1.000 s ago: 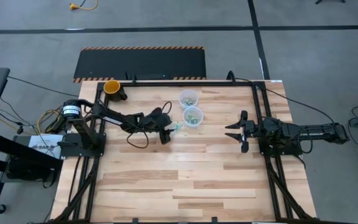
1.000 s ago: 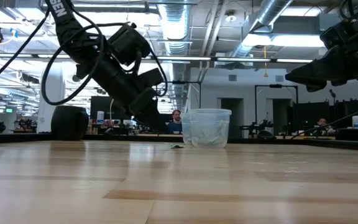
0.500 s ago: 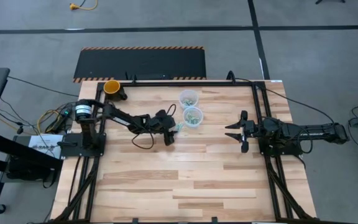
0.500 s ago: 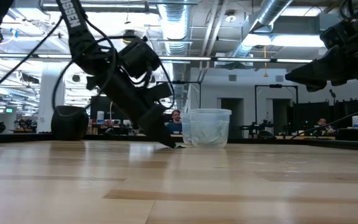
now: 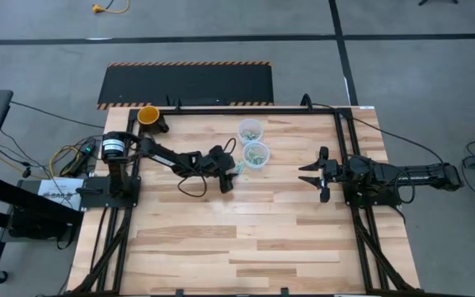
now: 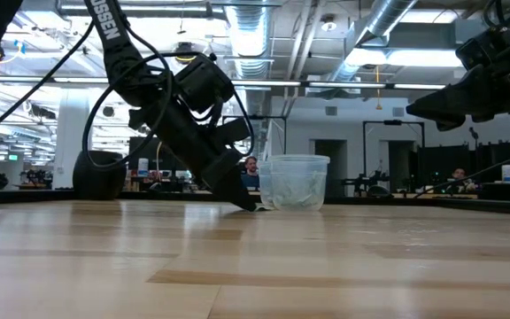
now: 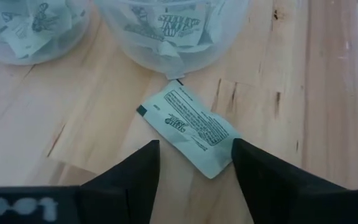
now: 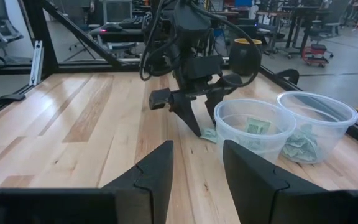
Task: Pick and place items into bin
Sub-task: Put the green stevia packet into the bottom transparent bin, then return to Home Position
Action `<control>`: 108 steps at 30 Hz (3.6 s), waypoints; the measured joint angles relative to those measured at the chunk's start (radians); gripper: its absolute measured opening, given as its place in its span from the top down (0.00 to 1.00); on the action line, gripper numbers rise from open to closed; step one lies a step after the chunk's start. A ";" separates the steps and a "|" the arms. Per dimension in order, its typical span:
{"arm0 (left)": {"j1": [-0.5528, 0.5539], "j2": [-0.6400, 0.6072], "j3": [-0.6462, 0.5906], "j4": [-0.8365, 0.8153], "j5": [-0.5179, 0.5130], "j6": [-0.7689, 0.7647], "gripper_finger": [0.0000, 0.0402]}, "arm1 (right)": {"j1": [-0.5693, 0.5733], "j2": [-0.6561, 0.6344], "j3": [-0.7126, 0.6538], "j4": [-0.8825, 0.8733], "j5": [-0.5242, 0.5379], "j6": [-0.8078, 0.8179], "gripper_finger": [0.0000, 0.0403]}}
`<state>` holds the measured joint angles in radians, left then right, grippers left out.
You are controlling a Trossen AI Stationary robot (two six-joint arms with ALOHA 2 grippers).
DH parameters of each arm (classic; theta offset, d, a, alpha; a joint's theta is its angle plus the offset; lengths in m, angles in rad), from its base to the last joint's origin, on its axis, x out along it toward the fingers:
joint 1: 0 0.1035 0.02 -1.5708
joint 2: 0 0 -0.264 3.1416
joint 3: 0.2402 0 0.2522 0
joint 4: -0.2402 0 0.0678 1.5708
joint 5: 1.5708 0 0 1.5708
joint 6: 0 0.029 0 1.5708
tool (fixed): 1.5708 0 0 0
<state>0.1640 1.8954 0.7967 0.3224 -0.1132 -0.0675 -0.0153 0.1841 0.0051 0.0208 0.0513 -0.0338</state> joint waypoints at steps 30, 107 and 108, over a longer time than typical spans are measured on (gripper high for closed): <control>-0.072 -0.054 -0.006 -0.136 -0.114 -0.106 1.00 | 0.000 0.000 0.000 -0.001 0.000 0.000 0.67; -0.098 -0.762 -0.281 0.591 -0.025 0.345 0.81 | 0.000 0.000 0.000 0.000 0.000 0.000 0.67; -0.093 -0.808 -0.321 0.588 -0.025 0.338 0.81 | 0.000 0.000 0.000 0.000 0.000 0.000 0.67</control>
<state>0.0709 1.0870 0.4760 0.9107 -0.1383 0.2702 -0.0151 0.1839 0.0050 0.0204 0.0513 -0.0341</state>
